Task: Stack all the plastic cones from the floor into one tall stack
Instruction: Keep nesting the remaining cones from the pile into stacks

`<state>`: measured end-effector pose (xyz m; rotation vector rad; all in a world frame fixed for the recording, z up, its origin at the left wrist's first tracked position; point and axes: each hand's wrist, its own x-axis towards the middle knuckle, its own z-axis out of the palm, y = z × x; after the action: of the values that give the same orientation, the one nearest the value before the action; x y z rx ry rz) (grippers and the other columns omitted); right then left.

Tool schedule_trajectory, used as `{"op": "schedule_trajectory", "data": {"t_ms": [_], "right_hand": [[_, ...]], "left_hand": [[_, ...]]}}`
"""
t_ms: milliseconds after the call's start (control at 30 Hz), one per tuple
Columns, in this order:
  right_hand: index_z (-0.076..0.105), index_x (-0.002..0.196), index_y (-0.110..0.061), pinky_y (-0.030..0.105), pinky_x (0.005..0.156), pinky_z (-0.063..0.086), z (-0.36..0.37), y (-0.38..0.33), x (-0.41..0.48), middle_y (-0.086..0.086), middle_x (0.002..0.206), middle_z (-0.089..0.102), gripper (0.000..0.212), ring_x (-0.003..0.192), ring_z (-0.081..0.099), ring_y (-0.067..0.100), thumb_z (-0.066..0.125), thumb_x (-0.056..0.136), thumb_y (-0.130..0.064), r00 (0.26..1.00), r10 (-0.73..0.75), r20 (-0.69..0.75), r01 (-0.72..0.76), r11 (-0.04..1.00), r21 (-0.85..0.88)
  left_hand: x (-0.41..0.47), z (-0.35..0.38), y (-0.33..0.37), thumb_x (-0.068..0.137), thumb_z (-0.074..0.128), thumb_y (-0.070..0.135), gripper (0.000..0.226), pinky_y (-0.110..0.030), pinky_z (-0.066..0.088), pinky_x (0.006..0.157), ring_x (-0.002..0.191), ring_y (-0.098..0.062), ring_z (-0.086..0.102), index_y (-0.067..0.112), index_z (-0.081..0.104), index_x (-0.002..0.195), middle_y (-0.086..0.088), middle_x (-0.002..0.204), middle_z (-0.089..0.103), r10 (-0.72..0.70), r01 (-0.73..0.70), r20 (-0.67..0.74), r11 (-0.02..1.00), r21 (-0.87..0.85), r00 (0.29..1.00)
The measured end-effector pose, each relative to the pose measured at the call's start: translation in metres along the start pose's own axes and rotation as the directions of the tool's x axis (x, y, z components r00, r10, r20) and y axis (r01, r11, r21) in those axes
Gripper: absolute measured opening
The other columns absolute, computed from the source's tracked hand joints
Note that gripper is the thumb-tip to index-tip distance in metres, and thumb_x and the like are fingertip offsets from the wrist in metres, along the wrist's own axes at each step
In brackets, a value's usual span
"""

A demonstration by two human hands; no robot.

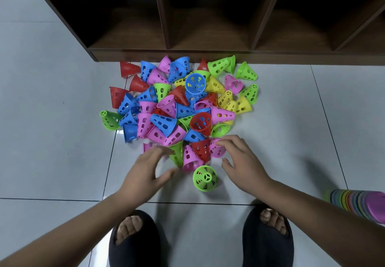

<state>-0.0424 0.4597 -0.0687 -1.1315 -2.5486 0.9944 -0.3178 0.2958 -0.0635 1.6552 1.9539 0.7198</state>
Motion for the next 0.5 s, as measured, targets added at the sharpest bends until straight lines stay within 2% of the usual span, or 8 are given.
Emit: {"op": "schedule_trajectory", "data": {"t_ms": [100,200,500], "right_hand": [[0.059,0.143,-0.024,0.036,0.108,0.046,0.001,0.01,0.009,-0.009,0.144,0.049,0.054,0.127,0.049,0.019,0.064,0.091,-0.009,0.998,-0.048,0.05,0.052,0.994,-0.099],[0.058,0.144,-0.025,0.038,0.109,0.046,0.003,0.017,0.012,-0.009,0.145,0.052,0.053,0.126,0.05,0.02,0.064,0.093,-0.012,0.995,-0.068,0.077,0.077,0.989,-0.123],[0.056,0.133,-0.031,0.033,0.093,0.05,0.007,0.024,-0.002,-0.012,0.129,0.056,0.044,0.112,0.053,0.018,0.07,0.093,-0.018,0.995,-0.038,0.089,0.052,0.986,-0.161]], "left_hand": [[0.004,-0.009,-0.029,0.094,0.078,0.036,0.036,-0.038,0.053,0.092,0.111,-0.014,0.061,0.026,0.063,0.125,0.011,0.123,0.063,0.005,0.003,-0.056,0.99,0.144,0.998],[0.004,-0.011,-0.053,0.085,0.086,0.024,0.046,-0.046,0.053,0.09,0.114,-0.024,0.062,0.025,0.064,0.126,0.007,0.127,0.064,-0.03,0.049,-0.08,0.966,0.256,0.996],[-0.005,0.001,-0.075,0.072,0.091,0.019,0.054,-0.043,0.054,0.08,0.099,-0.03,0.06,0.022,0.068,0.121,0.003,0.112,0.068,-0.116,0.114,-0.016,0.937,0.329,0.993]]}}
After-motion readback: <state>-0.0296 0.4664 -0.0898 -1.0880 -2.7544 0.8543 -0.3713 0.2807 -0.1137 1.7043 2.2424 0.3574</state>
